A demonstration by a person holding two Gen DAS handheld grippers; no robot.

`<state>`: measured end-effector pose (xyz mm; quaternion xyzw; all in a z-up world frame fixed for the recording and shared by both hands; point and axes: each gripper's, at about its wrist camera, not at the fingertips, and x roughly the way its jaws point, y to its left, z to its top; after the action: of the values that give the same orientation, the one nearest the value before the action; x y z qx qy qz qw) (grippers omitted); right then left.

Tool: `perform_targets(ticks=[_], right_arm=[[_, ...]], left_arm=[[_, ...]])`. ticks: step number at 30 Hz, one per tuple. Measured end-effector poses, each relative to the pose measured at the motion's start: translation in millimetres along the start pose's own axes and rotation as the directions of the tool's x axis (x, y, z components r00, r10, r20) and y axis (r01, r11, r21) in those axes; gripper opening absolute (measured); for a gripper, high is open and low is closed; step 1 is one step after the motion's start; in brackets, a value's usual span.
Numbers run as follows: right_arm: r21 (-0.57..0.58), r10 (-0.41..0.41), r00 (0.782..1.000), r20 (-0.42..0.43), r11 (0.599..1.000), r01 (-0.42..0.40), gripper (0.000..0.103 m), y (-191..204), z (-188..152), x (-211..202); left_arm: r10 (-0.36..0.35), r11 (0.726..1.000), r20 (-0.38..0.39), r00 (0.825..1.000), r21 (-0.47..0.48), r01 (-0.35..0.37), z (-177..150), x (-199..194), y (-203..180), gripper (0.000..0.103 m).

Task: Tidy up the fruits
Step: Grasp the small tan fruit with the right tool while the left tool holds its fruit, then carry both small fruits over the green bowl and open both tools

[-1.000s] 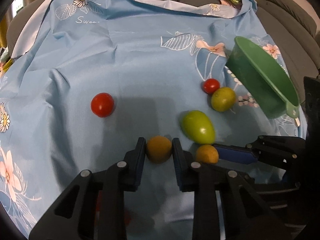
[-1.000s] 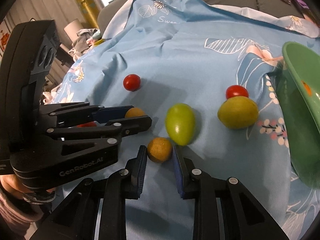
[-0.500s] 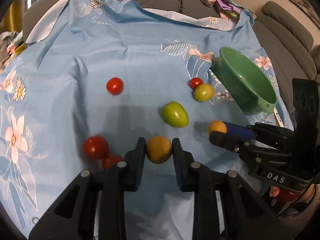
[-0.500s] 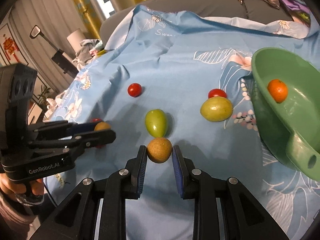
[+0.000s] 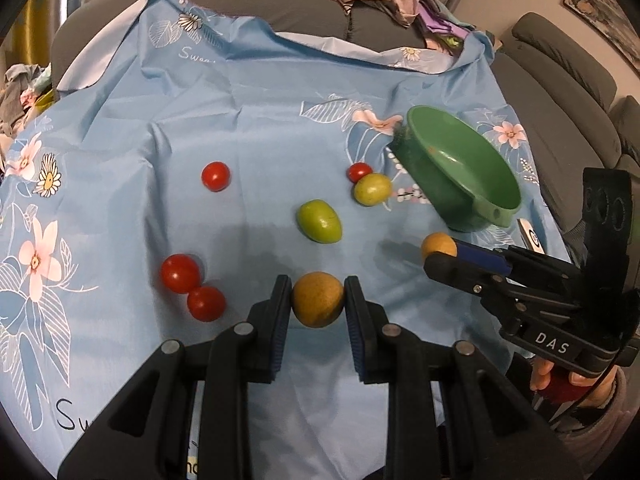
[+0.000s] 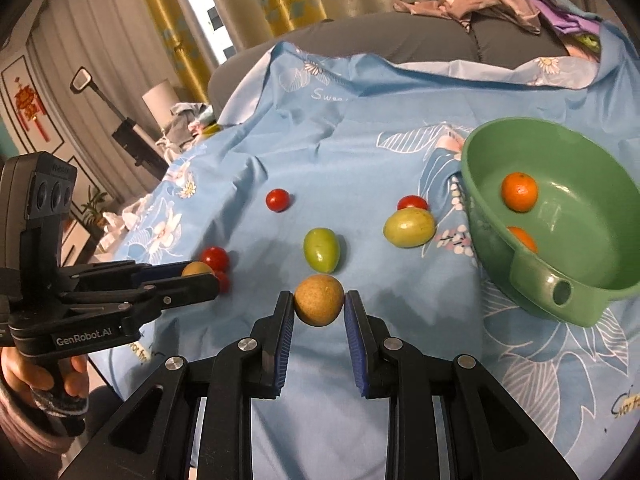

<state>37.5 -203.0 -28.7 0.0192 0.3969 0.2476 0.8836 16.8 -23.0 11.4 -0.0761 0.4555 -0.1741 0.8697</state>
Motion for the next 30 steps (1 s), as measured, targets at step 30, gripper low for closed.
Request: perform_targets(ticks=[30], right_arm=[[0.093,-0.117,0.977,0.18,0.99,0.102,0.028,-59.1,7.3,-60.7]], left_arm=[[-0.064,0.983,0.016,0.998,0.175,0.06,49.4,8.4,-80.1,0.026]])
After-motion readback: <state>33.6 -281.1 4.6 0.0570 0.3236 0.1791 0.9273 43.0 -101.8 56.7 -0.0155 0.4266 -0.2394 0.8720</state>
